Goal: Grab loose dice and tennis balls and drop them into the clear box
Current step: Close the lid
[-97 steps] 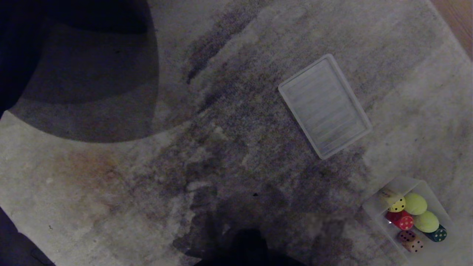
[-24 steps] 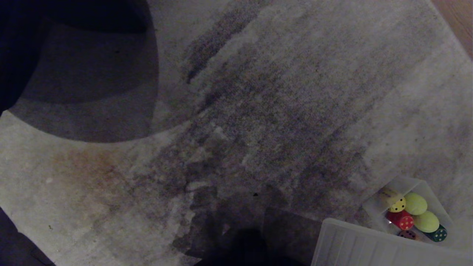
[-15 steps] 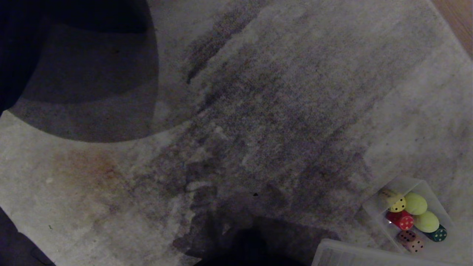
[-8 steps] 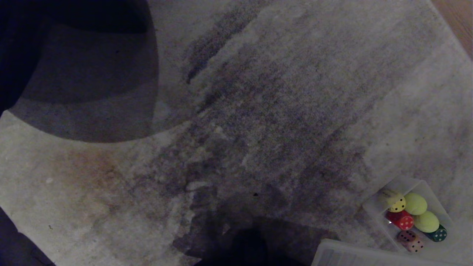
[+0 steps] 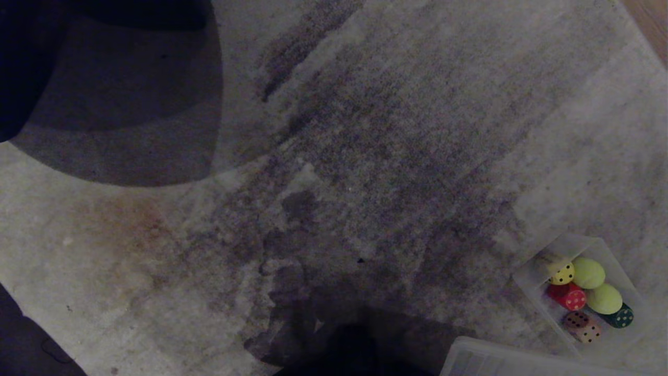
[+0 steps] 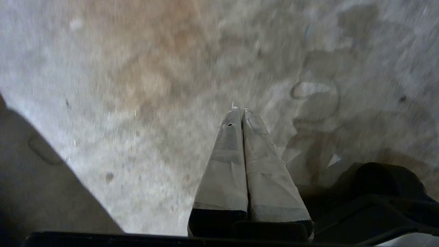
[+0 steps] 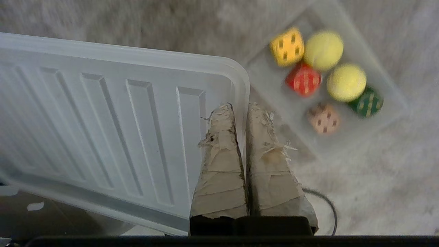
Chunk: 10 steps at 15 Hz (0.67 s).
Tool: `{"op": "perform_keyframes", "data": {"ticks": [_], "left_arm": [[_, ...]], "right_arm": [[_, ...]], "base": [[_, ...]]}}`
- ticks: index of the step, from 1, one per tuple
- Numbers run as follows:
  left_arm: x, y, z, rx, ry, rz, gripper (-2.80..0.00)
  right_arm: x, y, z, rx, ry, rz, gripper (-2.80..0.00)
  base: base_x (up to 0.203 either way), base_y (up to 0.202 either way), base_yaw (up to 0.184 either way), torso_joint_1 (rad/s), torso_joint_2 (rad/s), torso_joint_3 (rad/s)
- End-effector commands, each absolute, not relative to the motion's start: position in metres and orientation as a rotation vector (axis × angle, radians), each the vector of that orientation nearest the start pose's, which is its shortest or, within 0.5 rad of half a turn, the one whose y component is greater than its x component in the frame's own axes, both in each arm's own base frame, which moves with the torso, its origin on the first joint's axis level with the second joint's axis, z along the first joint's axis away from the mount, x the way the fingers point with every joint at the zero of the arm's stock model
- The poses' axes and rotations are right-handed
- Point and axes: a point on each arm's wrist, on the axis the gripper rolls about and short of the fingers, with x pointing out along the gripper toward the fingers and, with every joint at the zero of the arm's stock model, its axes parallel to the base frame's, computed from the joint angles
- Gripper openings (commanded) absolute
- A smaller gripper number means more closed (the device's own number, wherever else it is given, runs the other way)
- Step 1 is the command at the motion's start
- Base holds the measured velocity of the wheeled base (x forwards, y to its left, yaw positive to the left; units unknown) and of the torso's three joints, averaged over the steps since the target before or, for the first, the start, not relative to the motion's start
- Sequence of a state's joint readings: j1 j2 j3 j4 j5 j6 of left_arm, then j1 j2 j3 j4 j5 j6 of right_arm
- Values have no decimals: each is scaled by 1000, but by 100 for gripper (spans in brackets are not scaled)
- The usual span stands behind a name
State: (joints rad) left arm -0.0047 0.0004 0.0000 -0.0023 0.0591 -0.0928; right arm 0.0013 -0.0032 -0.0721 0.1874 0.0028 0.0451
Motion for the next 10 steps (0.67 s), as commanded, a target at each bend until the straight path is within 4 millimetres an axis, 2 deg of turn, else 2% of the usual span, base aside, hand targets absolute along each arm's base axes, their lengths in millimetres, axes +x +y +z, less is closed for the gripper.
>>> {"op": "perform_keyframes", "data": {"ticks": [1,10], "left_arm": [[-23,1,75,-94,-3,54,-280],[-23,1,75,-95,-3,55,-280]], "right_arm": [[-29,0,76,46,117,2,-280],[-29,0,76,46,117,2,-280]], "base": [[-183,0,-1,6,2,1],[-184,0,0,4,3,2]]}}
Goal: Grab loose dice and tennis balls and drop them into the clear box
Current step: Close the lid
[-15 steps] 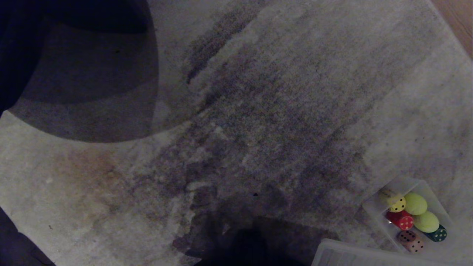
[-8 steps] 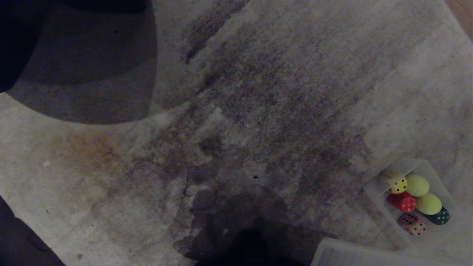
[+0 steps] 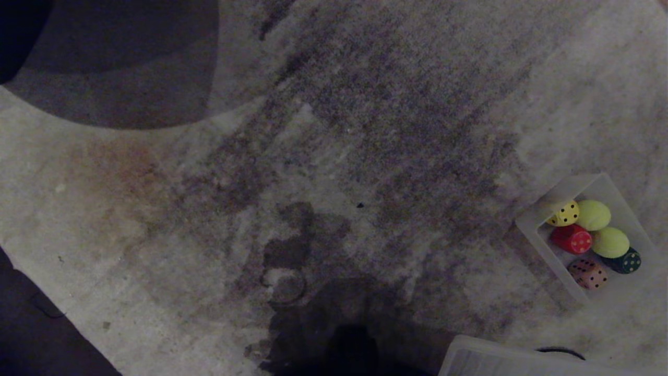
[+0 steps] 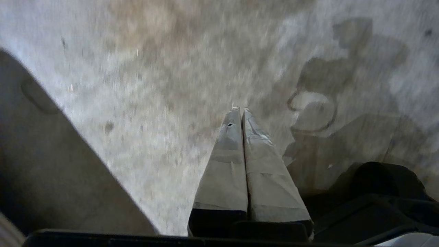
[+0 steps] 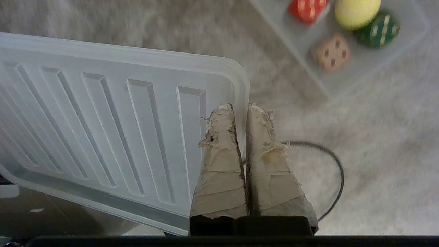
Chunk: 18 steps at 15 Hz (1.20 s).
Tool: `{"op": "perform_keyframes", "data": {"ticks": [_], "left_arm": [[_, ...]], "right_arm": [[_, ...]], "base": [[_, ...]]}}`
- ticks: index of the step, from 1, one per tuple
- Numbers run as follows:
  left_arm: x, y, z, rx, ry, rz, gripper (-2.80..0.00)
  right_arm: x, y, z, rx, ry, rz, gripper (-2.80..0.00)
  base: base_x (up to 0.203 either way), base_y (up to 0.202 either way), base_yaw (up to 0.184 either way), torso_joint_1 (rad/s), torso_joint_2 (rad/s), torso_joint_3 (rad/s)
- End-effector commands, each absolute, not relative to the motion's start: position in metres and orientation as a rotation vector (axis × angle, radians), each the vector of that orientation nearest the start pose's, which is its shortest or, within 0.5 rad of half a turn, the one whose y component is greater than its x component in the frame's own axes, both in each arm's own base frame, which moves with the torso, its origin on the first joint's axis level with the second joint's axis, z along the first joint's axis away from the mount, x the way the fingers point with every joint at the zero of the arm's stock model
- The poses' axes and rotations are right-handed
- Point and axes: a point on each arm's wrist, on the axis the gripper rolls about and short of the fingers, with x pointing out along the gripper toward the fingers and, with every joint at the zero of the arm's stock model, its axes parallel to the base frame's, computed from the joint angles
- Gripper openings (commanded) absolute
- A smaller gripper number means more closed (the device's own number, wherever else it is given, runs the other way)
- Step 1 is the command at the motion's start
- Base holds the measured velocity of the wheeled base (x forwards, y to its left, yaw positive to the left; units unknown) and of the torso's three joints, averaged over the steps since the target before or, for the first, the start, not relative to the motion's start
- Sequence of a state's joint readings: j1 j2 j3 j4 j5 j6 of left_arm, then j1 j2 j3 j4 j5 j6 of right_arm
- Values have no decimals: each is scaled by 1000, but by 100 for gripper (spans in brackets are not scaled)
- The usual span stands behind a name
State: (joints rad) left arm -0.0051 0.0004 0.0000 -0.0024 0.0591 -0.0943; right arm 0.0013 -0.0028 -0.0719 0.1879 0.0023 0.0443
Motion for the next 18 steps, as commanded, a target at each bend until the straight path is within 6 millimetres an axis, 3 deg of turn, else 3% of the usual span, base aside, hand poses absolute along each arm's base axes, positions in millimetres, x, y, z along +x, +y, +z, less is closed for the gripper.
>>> {"op": "perform_keyframes", "data": {"ticks": [1,7,18], "left_arm": [[-23,1,75,-95,-3,55,-280],[-23,1,75,-95,-3,55,-280],[-23,1,75,-95,-3,55,-280]], "right_arm": [[-29,0,76,46,117,2,-280],[-29,0,76,45,117,2,-280],[-29,0,76,46,116,2,-280]], "base": [[-180,0,0,0,2,2],[-36,1,-12,1,1,2],[2,10,-158,3,4,2]]}}
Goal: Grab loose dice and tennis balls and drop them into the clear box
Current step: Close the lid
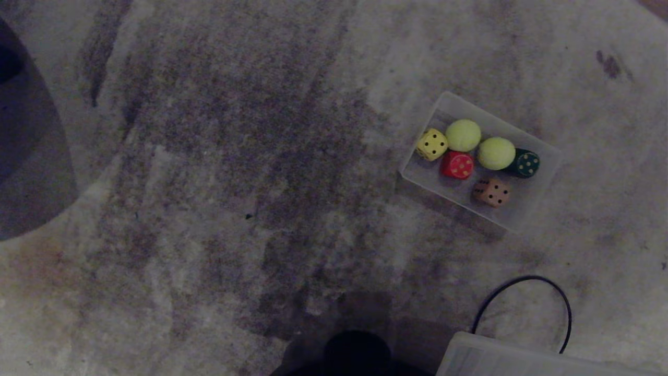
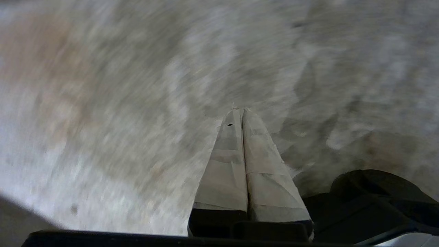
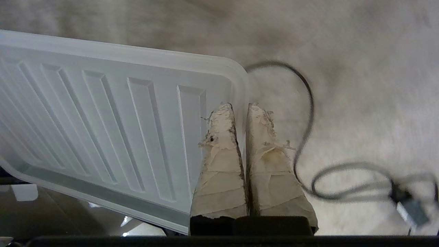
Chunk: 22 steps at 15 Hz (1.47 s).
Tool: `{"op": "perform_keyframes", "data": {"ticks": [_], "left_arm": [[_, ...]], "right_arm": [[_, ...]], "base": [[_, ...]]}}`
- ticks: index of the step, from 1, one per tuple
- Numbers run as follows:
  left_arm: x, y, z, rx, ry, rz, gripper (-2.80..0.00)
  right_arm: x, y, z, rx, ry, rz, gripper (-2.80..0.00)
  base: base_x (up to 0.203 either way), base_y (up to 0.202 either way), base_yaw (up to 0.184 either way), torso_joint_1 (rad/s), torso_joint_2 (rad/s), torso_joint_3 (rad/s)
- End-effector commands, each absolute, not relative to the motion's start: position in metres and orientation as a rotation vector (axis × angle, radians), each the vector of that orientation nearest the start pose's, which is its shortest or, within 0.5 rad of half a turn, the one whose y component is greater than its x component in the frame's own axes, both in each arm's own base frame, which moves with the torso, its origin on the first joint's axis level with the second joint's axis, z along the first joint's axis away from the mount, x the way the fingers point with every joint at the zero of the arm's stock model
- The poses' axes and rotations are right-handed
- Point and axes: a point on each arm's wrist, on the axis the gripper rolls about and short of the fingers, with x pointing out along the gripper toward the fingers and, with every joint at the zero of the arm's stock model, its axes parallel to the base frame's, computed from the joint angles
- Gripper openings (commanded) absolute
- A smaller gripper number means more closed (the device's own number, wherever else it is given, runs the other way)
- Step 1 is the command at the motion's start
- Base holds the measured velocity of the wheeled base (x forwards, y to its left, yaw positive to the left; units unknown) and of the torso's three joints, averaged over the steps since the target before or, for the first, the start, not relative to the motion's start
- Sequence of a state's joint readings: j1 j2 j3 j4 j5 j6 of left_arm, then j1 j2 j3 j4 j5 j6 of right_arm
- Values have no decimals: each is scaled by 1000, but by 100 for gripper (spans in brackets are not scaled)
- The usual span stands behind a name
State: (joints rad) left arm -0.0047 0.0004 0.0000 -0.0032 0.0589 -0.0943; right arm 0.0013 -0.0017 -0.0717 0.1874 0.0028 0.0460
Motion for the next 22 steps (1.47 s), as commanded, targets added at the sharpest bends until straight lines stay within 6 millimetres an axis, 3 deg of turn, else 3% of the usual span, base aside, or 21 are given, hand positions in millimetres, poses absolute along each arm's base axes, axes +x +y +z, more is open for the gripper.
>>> {"op": "perform_keyframes", "data": {"ticks": [1,16,19,22], "left_arm": [[-23,1,75,-95,-3,55,-280],[-23,1,76,-96,-4,54,-280],[-23,1,76,-96,-4,53,-280],[-23,1,76,-95,-4,53,-280]], "right_arm": [[-29,0,76,46,117,2,-280],[-30,0,78,90,109,-17,-280],[-27,-1,109,170,103,-69,-280],[-1,-2,143,257,138,-112,-280]], "base": [[7,11,-136,2,-1,5],[0,0,-6,0,0,0],[0,0,0,0,0,0],[0,0,0,0,0,0]]}}
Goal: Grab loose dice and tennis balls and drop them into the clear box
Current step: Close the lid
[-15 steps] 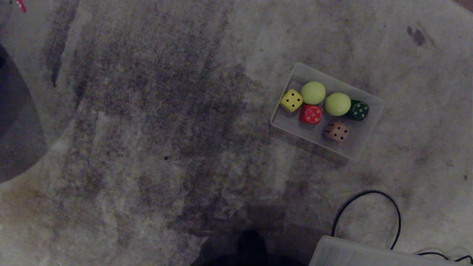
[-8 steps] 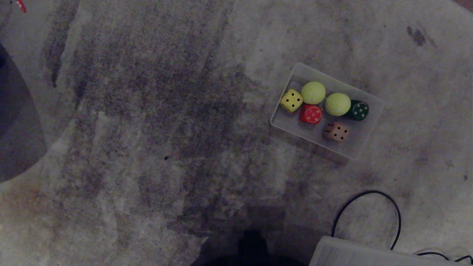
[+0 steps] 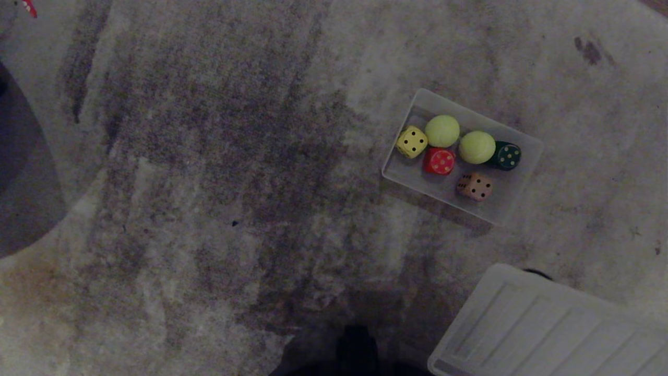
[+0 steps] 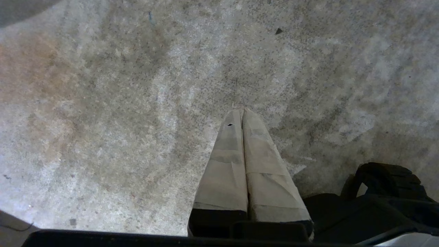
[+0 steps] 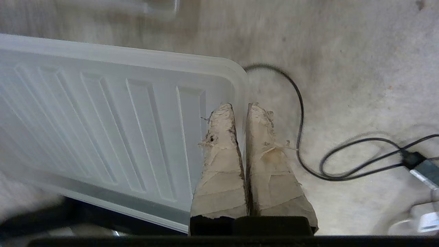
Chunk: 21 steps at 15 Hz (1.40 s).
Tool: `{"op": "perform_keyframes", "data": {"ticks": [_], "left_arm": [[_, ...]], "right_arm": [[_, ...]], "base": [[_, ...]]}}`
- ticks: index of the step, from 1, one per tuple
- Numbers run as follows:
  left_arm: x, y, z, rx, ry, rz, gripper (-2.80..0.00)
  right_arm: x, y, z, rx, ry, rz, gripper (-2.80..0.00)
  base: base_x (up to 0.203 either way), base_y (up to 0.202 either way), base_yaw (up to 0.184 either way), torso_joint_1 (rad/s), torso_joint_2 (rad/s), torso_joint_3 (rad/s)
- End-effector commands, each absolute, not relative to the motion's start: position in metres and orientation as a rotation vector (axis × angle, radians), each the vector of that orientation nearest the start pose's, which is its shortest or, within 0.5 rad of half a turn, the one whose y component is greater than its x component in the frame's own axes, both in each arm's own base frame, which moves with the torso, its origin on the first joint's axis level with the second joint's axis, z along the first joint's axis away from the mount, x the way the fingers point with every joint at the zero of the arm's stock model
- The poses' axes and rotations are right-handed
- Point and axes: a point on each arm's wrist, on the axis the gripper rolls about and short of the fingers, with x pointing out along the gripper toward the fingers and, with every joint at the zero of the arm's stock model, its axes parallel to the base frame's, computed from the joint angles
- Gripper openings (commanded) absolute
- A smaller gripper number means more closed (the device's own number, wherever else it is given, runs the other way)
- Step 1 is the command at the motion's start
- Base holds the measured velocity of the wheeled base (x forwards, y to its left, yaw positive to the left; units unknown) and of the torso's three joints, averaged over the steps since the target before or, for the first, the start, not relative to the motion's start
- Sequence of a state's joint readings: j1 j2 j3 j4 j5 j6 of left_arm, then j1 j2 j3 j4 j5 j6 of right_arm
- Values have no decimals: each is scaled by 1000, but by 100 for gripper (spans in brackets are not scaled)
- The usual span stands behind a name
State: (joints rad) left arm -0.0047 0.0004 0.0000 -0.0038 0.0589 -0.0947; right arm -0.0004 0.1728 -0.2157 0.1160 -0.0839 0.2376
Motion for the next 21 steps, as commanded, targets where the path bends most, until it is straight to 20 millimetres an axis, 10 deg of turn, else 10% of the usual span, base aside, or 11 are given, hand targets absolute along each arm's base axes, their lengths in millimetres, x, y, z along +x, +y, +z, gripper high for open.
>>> {"op": "perform_keyframes", "data": {"ticks": [1,12,21], "left_arm": [[-23,1,76,-96,-4,54,-280],[-23,1,76,-97,-4,55,-280],[-23,1,76,-96,-4,55,-280]], "right_arm": [[14,-2,151,279,146,-124,-280],[210,-1,221,714,9,-24,-280],[244,-5,202,645,187,240,-280]], "base": [[0,0,0,0,0,0],[0,0,0,0,0,0],[0,0,0,0,0,0]]}}
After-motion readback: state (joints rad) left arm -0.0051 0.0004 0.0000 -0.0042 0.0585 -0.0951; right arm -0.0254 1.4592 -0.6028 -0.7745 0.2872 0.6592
